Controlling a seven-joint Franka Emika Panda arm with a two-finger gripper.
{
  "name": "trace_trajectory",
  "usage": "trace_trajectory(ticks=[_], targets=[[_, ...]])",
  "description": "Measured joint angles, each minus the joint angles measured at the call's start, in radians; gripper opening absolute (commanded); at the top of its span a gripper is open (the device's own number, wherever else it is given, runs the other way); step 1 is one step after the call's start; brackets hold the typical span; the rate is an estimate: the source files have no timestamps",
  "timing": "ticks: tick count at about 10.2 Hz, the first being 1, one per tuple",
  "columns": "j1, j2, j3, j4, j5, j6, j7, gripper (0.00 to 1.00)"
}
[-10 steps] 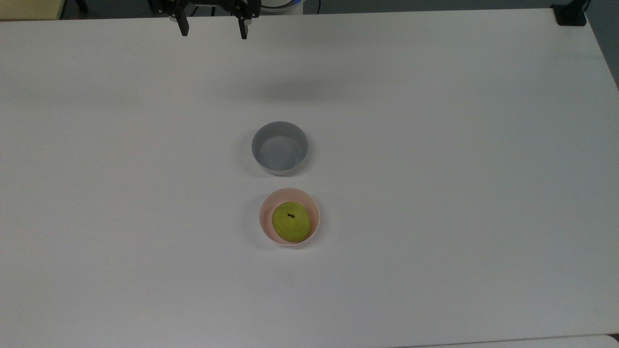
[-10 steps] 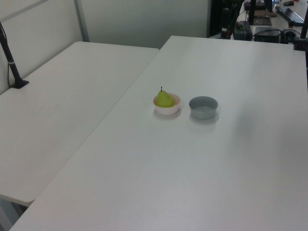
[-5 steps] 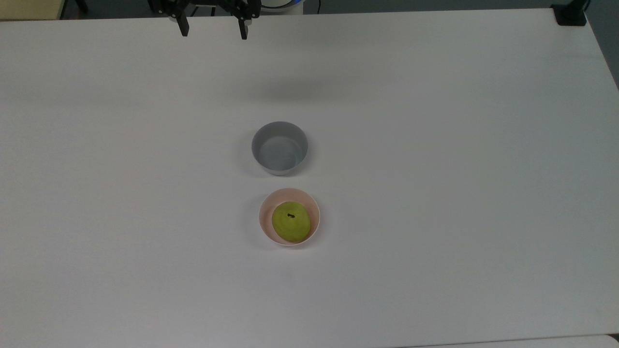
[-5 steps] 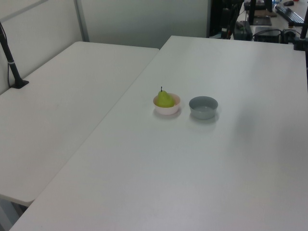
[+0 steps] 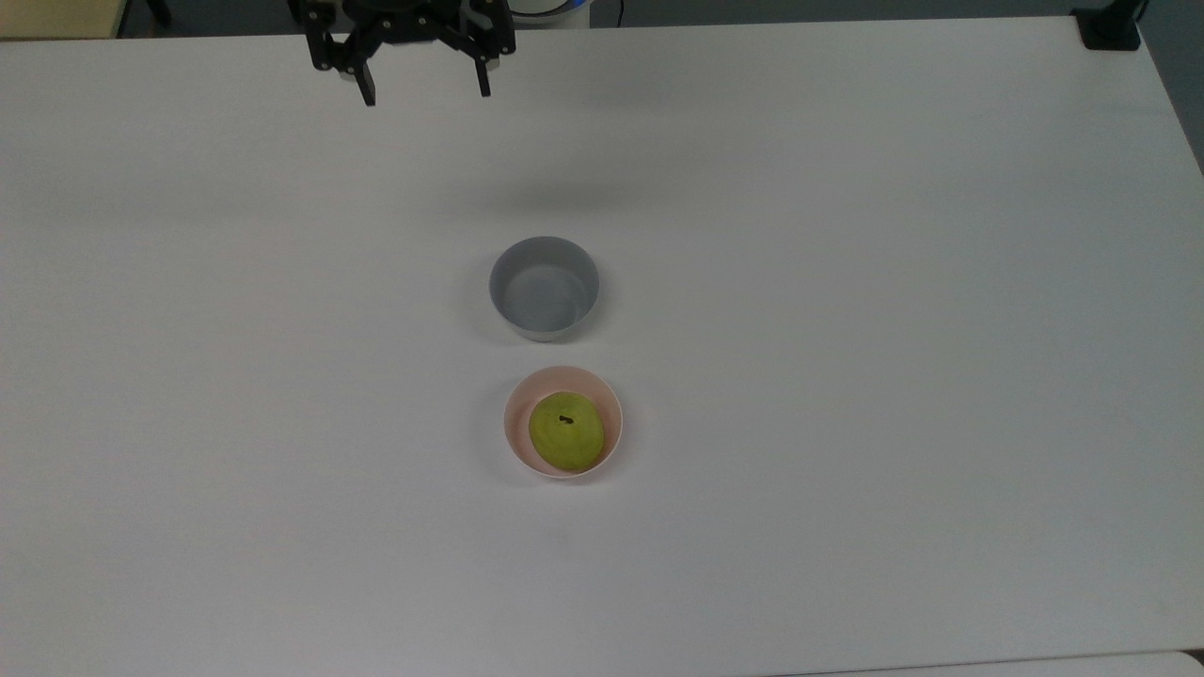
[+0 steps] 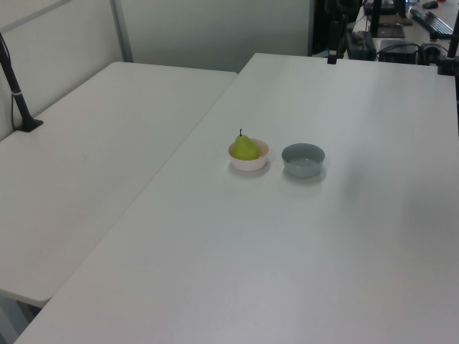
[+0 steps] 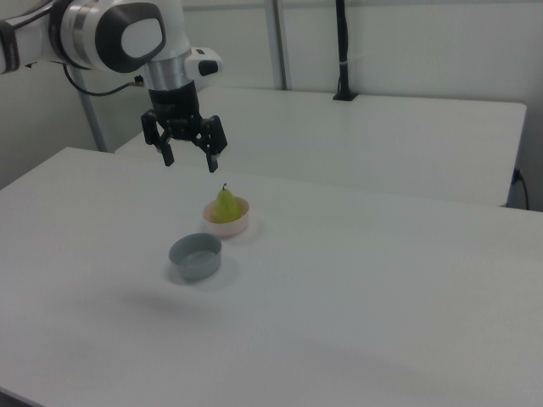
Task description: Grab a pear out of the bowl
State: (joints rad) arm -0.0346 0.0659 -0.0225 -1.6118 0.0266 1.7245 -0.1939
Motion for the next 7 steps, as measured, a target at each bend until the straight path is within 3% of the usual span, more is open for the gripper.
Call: trace_trajectory(ticks=[4, 7], targets=[[0.076, 0.134, 0.003, 0.129, 0.000, 0.000, 0.037, 1.00], [0.113, 0.227, 0.003, 0.197, 0.000, 0.120, 0.217, 1.00]])
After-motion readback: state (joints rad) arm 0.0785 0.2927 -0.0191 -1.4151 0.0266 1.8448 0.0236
